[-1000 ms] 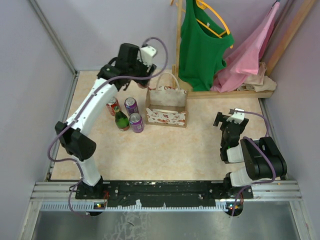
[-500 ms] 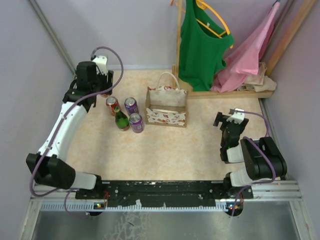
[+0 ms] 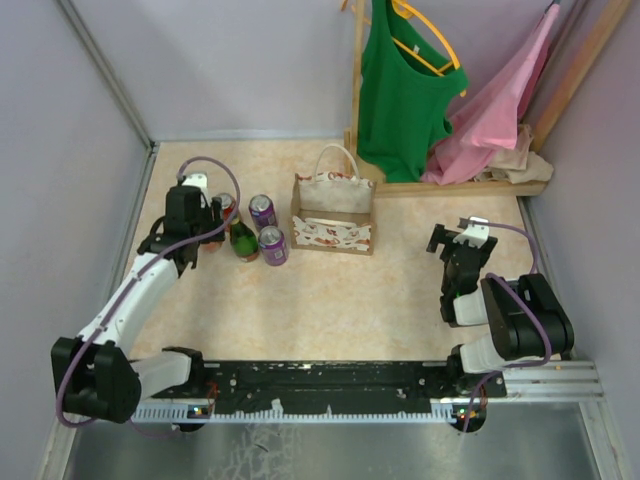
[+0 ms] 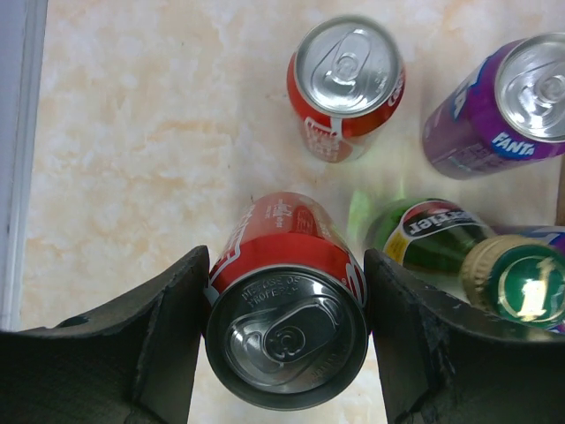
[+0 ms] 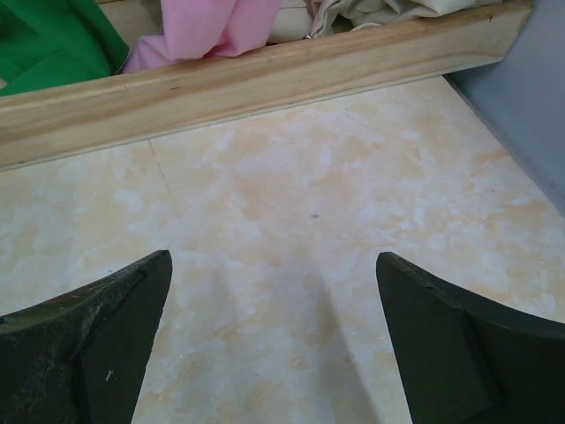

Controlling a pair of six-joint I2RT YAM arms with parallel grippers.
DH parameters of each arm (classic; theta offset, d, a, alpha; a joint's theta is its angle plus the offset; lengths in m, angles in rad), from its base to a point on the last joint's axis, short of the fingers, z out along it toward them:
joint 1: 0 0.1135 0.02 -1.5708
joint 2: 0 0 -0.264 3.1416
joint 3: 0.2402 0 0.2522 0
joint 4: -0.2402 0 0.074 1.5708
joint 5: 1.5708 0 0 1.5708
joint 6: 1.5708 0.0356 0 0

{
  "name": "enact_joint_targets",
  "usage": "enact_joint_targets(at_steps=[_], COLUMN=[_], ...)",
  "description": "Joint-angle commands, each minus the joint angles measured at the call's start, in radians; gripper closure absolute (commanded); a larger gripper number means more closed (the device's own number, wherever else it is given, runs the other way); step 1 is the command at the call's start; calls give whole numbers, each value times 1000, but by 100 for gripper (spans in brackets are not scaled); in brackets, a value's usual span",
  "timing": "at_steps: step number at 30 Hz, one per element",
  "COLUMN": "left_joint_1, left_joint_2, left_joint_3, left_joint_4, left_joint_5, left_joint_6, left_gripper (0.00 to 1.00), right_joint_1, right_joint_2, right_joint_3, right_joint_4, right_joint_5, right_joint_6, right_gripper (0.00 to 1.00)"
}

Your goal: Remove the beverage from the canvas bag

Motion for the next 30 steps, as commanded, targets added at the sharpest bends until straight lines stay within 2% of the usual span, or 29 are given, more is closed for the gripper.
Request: enact_joint_targets(at_steps=[1, 6, 11, 18, 23, 30], left_joint_1=[6, 7, 7, 24, 31, 40], left_joint_2=[-63, -28, 68, 110, 118, 128], left_joint_3=[-68, -132, -97, -97, -102, -97], left_joint_4=[207, 294, 294, 292, 287, 286], left_joint_5=[-74, -95, -112, -105, -90, -63], left_joint_6=[-85, -147, -156, -168, -187, -209], left_gripper=[100, 100, 100, 92, 76, 44], right_joint_1=[-5, -5, -5, -5, -6, -6], right_joint_2=[-9, -8, -8, -8, -7, -8], right_joint_3=[22, 21, 20, 21, 22, 20], right_joint_4=[42, 43, 43, 42, 43, 43], right_joint_5=[4, 5, 4, 4, 5, 5], right_joint_6=[0, -1, 0, -1, -1, 0], right_gripper=[1, 1, 1, 1, 1, 1])
